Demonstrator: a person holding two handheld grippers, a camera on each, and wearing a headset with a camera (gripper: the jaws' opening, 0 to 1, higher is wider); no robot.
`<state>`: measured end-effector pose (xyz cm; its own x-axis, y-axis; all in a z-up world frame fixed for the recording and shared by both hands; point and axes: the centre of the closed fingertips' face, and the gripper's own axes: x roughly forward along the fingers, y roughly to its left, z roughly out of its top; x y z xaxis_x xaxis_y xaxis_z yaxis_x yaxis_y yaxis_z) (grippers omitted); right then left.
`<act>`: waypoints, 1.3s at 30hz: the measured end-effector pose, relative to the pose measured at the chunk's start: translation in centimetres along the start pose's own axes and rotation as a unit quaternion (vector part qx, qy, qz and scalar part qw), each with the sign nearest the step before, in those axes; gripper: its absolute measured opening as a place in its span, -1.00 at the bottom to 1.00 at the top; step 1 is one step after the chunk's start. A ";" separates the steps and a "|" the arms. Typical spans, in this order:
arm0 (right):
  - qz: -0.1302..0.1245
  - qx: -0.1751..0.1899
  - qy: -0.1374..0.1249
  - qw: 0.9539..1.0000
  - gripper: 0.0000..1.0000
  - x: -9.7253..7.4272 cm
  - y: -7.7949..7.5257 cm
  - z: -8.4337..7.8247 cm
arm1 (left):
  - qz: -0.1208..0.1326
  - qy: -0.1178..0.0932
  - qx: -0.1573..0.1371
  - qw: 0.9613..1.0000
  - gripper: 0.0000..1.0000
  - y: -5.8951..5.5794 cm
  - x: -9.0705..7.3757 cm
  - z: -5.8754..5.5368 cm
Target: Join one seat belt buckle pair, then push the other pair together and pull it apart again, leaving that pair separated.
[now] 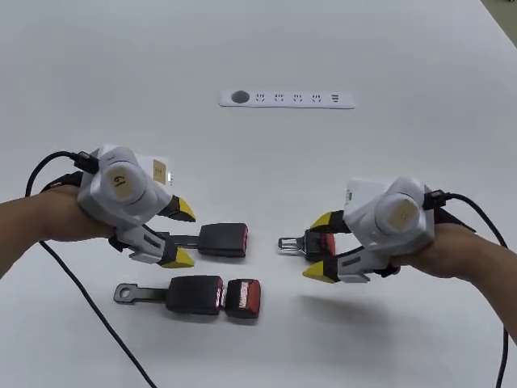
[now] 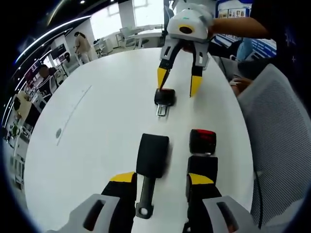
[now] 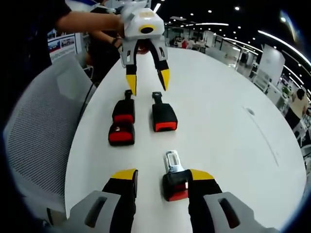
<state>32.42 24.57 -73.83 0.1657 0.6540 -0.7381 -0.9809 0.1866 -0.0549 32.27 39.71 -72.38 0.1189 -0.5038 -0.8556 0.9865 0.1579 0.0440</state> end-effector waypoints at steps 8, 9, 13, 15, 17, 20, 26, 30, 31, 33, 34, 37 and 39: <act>-0.004 0.000 0.012 1.000 -0.23 -0.3 -1.3 -1.4 | -0.011 0.009 0.008 1.000 -0.17 1.0 0.8 0.0; -0.003 0.000 0.013 1.000 -0.23 -0.3 -1.3 -1.5 | -0.013 0.010 0.009 1.000 -0.17 1.1 1.0 0.0; -0.002 -0.003 0.017 1.000 -0.24 -0.3 -1.8 -2.0 | -0.022 0.016 0.014 1.000 -0.18 1.2 1.5 0.0; 0.000 -0.005 0.019 1.000 -0.25 -0.2 -1.9 -2.1 | -0.027 0.020 0.018 0.999 -0.18 1.3 1.8 0.0; 0.002 -0.007 0.022 1.000 -0.25 -0.1 -2.1 -2.3 | -0.030 0.024 0.019 0.999 -0.19 1.4 2.1 0.0; 0.007 -0.012 0.027 1.000 -0.27 0.0 -2.2 -2.6 | -0.037 0.028 0.022 0.999 -0.20 1.3 2.5 0.1; 0.021 -0.023 0.036 0.999 -0.30 0.5 -2.3 -3.1 | -0.048 0.040 0.031 0.998 -0.21 1.6 3.5 -0.3; 0.030 -0.029 0.041 0.998 -0.32 0.8 -2.1 -3.5 | -0.059 0.046 0.035 0.997 -0.25 1.5 4.1 -0.5; 0.031 -0.030 0.041 0.998 -0.32 0.8 -2.1 -3.5 | -0.060 0.048 0.036 0.996 -0.26 1.6 4.2 -0.5; 0.032 -0.031 0.043 0.998 -0.33 0.9 -2.1 -3.6 | -0.062 0.050 0.038 0.996 -0.27 1.5 4.4 -0.5; 0.034 -0.033 0.043 0.998 -0.34 1.0 -2.1 -3.7 | -0.064 0.051 0.038 0.996 -0.27 1.4 4.4 -0.5; 0.037 -0.035 0.046 0.998 -0.36 1.2 -2.1 -4.0 | -0.067 0.055 0.047 0.995 -0.29 1.2 4.7 -0.7; 0.038 -0.037 0.048 0.997 -0.38 1.2 -2.1 -4.1 | -0.066 0.056 0.047 0.995 -0.32 1.3 4.8 -0.8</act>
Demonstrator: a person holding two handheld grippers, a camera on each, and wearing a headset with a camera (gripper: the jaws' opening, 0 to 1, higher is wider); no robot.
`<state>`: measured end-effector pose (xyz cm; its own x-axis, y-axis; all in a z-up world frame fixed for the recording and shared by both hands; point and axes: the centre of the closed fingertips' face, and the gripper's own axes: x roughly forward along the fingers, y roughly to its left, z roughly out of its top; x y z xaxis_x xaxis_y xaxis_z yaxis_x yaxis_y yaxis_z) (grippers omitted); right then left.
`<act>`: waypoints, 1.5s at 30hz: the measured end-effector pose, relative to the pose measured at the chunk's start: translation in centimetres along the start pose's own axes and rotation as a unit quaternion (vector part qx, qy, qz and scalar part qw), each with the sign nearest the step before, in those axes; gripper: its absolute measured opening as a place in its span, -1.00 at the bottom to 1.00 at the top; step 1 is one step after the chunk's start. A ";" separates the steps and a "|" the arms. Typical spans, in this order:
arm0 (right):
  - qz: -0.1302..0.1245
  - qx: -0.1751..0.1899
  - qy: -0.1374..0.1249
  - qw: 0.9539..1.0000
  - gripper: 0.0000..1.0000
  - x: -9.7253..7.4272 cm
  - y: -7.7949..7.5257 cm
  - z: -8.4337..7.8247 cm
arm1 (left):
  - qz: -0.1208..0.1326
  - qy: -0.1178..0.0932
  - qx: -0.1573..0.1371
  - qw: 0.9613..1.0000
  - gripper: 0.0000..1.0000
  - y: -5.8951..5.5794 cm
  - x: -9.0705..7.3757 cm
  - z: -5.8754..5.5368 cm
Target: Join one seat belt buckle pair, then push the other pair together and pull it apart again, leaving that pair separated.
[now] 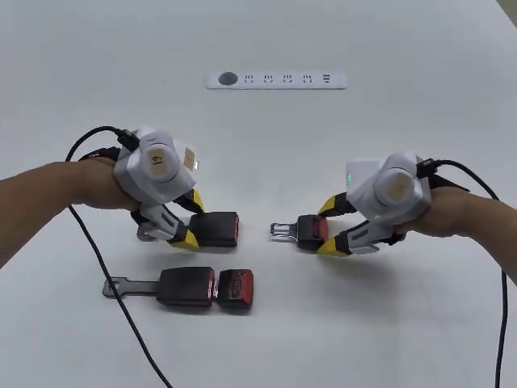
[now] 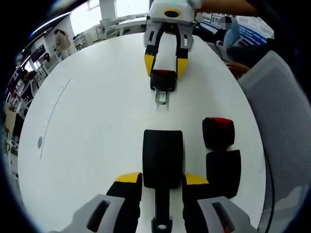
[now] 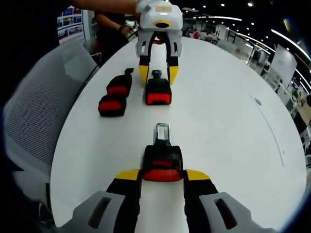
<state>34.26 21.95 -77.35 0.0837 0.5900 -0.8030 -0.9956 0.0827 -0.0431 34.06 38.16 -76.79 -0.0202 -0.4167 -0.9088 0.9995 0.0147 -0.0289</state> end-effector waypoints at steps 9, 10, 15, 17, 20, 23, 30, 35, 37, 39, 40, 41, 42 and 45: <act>0.004 -0.014 0.000 1.000 -0.39 0.2 0.0 -0.2 | 0.000 -0.002 0.001 1.000 -0.35 -0.1 0.3 -0.4; 0.004 -0.017 0.000 1.000 -0.39 0.2 0.0 -0.2 | 0.001 -0.002 0.002 1.000 -0.36 -0.1 0.3 -0.4; 0.007 -0.021 -0.001 1.000 -0.39 0.3 0.0 -0.2 | 0.002 -0.005 0.005 1.000 -0.36 0.2 0.5 -0.7; 0.008 -0.023 -0.001 1.000 -0.40 0.3 0.1 -0.1 | 0.002 -0.007 0.004 1.000 -0.37 0.2 0.5 -0.7; 0.009 -0.024 -0.001 1.000 -0.40 0.3 0.2 -0.1 | 0.003 -0.007 0.007 1.000 -0.37 0.2 0.5 -0.7; 0.009 -0.025 0.000 1.000 -0.40 0.3 0.1 -0.1 | 0.002 -0.006 0.006 1.000 -0.38 0.3 0.5 -0.7; 0.009 -0.026 0.000 1.000 -0.40 0.3 0.1 0.0 | 0.002 -0.008 -0.001 1.000 -0.38 0.3 0.5 -0.8; 0.008 -0.026 0.000 1.000 -0.40 0.4 0.1 0.0 | -0.001 -0.007 -0.003 1.000 -0.39 0.2 0.5 -0.7; 0.009 -0.026 -0.001 1.000 -0.40 0.4 0.1 0.1 | -0.003 -0.007 -0.004 1.000 -0.39 0.2 0.5 -0.7; 0.009 -0.026 0.000 1.000 -0.40 0.4 0.2 0.2 | -0.004 -0.006 -0.004 1.000 -0.39 0.1 0.5 -0.6; 0.009 -0.026 0.000 1.000 -0.40 0.5 0.2 0.3 | -0.004 -0.005 -0.003 1.000 -0.39 0.1 0.5 -0.6; 0.009 -0.025 0.000 1.000 -0.40 0.5 0.1 0.3 | -0.004 -0.003 -0.002 1.000 -0.39 0.0 0.5 -0.6; 0.010 -0.025 0.000 1.000 -0.40 0.6 0.1 0.4 | -0.005 -0.002 -0.001 1.000 -0.39 0.0 0.5 -0.5; 0.010 -0.026 -0.001 1.000 -0.40 0.7 0.2 0.5 | -0.005 0.001 -0.001 1.000 -0.39 -0.1 0.5 -0.5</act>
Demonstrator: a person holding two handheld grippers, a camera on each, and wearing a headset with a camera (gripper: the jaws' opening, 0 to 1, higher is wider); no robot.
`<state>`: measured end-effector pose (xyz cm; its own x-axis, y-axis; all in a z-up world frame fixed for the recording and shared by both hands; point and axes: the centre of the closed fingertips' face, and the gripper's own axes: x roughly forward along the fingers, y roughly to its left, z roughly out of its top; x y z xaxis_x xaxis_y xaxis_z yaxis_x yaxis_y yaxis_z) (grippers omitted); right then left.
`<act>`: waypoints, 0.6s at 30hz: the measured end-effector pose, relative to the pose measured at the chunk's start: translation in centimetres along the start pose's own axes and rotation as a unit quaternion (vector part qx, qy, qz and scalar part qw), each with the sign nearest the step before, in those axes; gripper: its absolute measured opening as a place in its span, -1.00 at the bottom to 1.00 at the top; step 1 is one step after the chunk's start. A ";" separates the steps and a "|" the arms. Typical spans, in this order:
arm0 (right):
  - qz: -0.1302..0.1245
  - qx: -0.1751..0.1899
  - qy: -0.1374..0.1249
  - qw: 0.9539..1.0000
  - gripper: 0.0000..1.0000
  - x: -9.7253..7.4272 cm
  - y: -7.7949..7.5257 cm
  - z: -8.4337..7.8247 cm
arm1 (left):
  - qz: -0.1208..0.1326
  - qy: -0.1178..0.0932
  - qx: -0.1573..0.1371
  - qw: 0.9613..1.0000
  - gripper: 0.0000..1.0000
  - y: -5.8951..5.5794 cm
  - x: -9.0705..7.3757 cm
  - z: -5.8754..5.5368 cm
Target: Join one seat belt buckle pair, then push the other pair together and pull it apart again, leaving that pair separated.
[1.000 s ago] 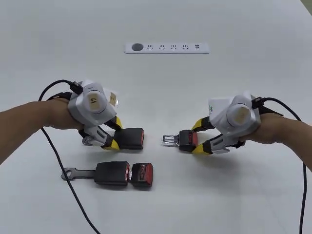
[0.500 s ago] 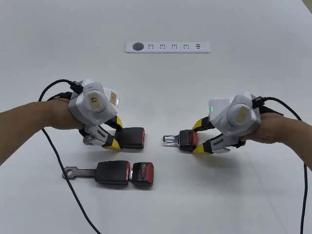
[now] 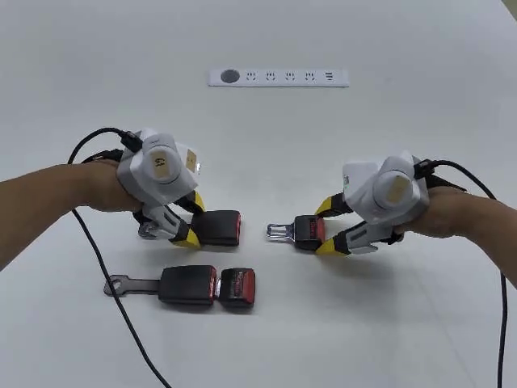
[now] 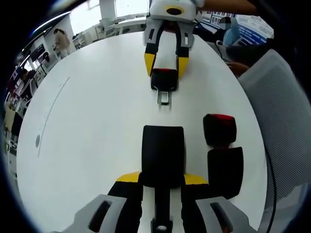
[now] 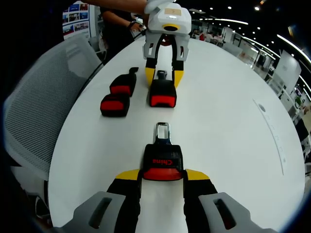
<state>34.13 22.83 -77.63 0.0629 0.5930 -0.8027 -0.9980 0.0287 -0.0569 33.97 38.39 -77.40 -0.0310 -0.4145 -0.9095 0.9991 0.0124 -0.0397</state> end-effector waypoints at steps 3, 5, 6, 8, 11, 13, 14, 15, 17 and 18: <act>0.001 0.000 -0.001 1.000 -0.40 0.0 0.0 0.1 | 0.001 0.002 -0.001 1.000 -0.39 0.0 0.0 0.0; 0.001 0.000 -0.002 1.000 -0.40 0.1 0.1 0.3 | 0.000 0.002 -0.005 1.000 -0.38 0.0 0.1 -0.1; 0.001 0.000 -0.002 1.000 -0.40 0.1 0.1 0.4 | 0.000 0.002 -0.006 1.000 -0.38 0.0 0.1 -0.1; 0.002 -0.001 -0.003 1.000 -0.40 0.2 0.1 0.6 | -0.001 0.002 -0.009 1.000 -0.38 0.0 0.1 -0.1; 0.002 0.000 -0.004 1.000 -0.40 0.4 0.0 0.7 | -0.001 0.003 -0.008 1.000 -0.38 0.1 0.2 -0.2; 0.003 0.000 -0.005 1.000 -0.40 0.6 -0.1 0.8 | 0.000 0.004 -0.006 1.000 -0.38 0.1 0.2 -0.2; 0.002 0.001 -0.006 1.000 -0.40 0.7 -0.1 0.9 | 0.001 0.003 -0.007 1.000 -0.38 0.1 0.2 -0.2; 0.002 0.001 -0.006 1.000 -0.40 0.7 0.0 1.0 | 0.001 0.003 -0.006 1.000 -0.38 0.1 0.2 -0.2; 0.003 0.003 -0.008 1.000 -0.40 0.8 -0.1 1.2 | 0.002 0.004 -0.005 1.000 -0.38 0.0 0.2 -0.1; 0.003 0.003 -0.008 1.000 -0.40 0.9 0.0 1.3 | 0.002 0.005 -0.005 1.000 -0.38 0.0 0.2 -0.1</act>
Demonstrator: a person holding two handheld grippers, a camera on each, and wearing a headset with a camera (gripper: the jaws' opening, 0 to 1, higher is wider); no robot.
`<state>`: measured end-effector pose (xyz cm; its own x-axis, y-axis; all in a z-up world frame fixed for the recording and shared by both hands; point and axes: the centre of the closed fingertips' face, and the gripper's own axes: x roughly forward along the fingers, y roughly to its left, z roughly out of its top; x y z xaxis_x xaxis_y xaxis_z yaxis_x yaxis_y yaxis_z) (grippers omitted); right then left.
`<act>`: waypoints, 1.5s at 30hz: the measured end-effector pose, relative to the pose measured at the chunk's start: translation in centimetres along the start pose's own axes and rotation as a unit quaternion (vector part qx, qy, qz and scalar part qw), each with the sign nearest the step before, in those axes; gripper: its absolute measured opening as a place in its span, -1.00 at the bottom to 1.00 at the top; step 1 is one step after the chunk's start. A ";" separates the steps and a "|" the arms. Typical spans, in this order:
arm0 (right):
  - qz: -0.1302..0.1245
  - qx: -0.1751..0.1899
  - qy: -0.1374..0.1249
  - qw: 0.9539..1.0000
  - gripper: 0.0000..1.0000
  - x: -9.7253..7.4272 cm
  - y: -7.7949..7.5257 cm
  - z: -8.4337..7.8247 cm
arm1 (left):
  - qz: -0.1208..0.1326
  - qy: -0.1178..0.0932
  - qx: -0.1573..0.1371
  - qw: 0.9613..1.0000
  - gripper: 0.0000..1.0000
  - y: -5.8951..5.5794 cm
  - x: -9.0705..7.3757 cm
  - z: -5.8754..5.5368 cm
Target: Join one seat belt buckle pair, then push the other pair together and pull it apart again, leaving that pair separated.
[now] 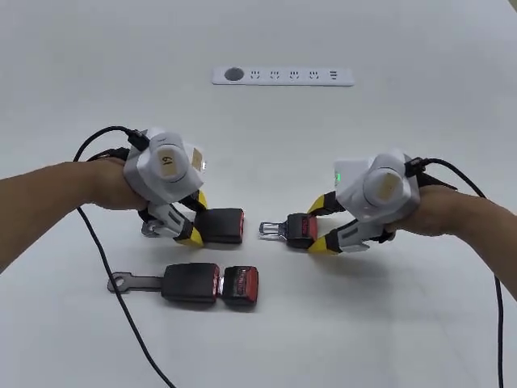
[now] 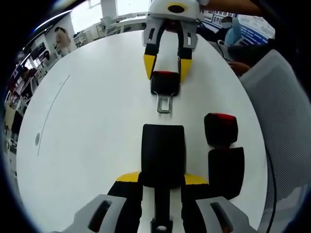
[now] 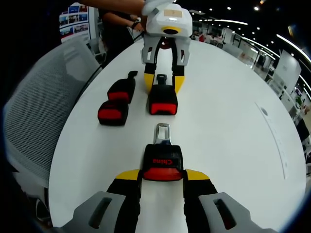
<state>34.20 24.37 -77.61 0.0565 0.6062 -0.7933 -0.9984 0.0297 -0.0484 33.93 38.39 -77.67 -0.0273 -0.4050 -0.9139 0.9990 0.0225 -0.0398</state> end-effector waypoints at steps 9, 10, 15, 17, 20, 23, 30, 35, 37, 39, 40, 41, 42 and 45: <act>0.003 0.001 -0.003 1.000 -0.40 0.6 0.2 0.7 | 0.005 0.006 0.003 1.000 -0.38 -0.1 0.0 0.0; 0.004 0.001 -0.004 1.000 -0.40 0.7 0.1 0.8 | 0.006 0.006 0.002 1.000 -0.38 0.0 0.0 0.0; 0.006 0.003 -0.005 1.000 -0.40 1.1 0.2 1.2 | 0.007 0.005 0.000 1.000 -0.38 -0.1 0.0 0.0; 0.006 0.004 -0.005 1.000 -0.40 1.1 0.2 1.3 | 0.008 0.005 0.000 1.000 -0.38 -0.1 0.0 0.0; 0.006 0.005 -0.006 1.000 -0.40 1.3 0.1 1.5 | 0.008 0.005 0.000 1.000 -0.38 -0.1 0.0 0.0; 0.007 0.005 -0.007 1.000 -0.40 1.4 0.0 1.7 | 0.008 0.005 0.000 1.000 -0.38 -0.1 -0.1 0.1; 0.008 0.005 -0.009 1.000 -0.40 1.6 0.1 2.2 | 0.008 0.006 -0.002 1.000 -0.38 -0.1 -0.1 0.0; 0.008 0.005 -0.009 1.000 -0.40 1.8 -0.1 2.4 | 0.008 0.005 -0.003 1.000 -0.38 -0.1 -0.2 0.0; 0.008 0.004 -0.008 1.000 -0.40 1.7 0.0 2.4 | 0.008 0.005 -0.004 1.000 -0.38 -0.2 -0.2 0.2; 0.009 0.005 -0.008 1.000 -0.40 1.7 -0.1 2.4 | 0.009 0.005 -0.004 1.000 -0.38 -0.3 -0.3 0.2; 0.009 0.005 -0.007 1.000 -0.40 1.7 -0.1 2.4 | 0.009 0.005 -0.004 1.000 -0.38 -0.3 -0.3 0.3; 0.009 0.004 -0.007 1.000 -0.40 1.7 -0.1 2.4 | 0.009 0.005 -0.004 1.000 -0.38 -0.3 -0.3 0.3; 0.009 0.004 -0.007 1.000 -0.40 1.7 -0.1 2.4 | 0.009 0.005 -0.004 1.000 -0.38 -0.3 -0.3 0.3; 0.009 0.004 -0.007 1.000 -0.40 1.7 -0.2 2.4 | 0.008 0.005 -0.004 1.000 -0.38 -0.2 -0.2 0.2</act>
<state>34.43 27.34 -77.49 0.0387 0.6180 -0.7853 -0.9993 0.0248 -0.0296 33.77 38.34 -77.36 -0.0107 -0.3953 -0.9185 0.9989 0.0373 -0.0277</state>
